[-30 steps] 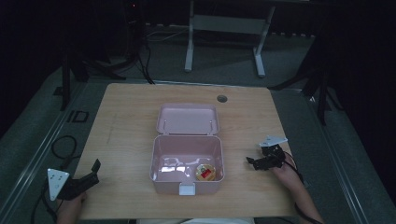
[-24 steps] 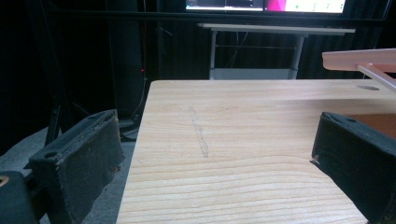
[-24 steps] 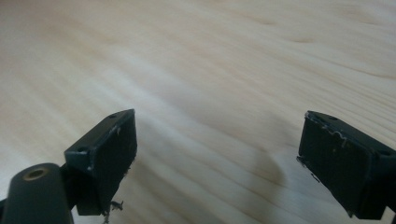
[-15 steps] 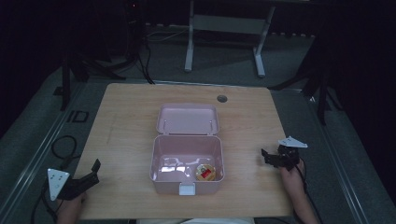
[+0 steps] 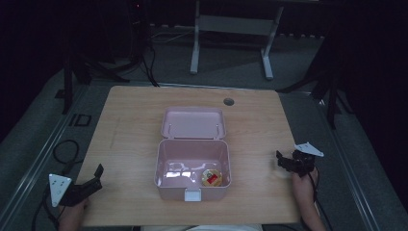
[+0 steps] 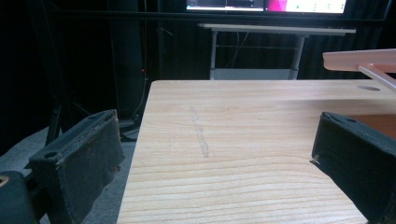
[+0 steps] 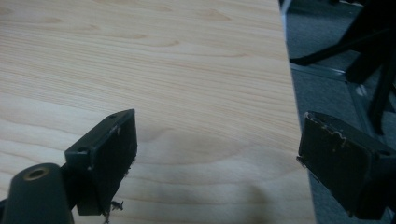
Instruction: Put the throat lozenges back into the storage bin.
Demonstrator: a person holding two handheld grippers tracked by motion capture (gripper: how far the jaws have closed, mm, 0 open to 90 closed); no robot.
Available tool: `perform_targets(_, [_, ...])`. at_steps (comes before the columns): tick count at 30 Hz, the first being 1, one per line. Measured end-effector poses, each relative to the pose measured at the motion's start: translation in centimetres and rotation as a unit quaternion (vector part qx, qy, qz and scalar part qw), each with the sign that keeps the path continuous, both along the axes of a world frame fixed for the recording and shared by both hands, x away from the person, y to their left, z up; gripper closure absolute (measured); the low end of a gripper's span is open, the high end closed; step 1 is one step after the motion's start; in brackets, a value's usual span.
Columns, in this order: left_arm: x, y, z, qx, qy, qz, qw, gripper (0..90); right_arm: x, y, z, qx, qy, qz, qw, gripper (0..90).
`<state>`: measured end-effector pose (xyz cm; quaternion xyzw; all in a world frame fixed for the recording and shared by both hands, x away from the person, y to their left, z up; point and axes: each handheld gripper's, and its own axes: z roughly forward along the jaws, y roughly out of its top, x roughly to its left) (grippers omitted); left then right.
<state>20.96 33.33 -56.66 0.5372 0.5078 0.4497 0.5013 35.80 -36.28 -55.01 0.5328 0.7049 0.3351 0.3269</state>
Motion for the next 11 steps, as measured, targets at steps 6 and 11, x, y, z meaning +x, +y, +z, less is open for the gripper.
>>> perform_targets(6, [0.0,-0.01,0.0,0.0,0.0,0.001,1.0,2.4,0.09,-0.25,-0.16,0.004,0.008,-0.009,0.9999,11.4])
perform_targets(11, [0.0,-0.03,0.0,0.0,0.0,0.001,1.0,2.4,0.12,-0.49,-0.22,0.009,0.01,-0.01,0.9999,11.4])
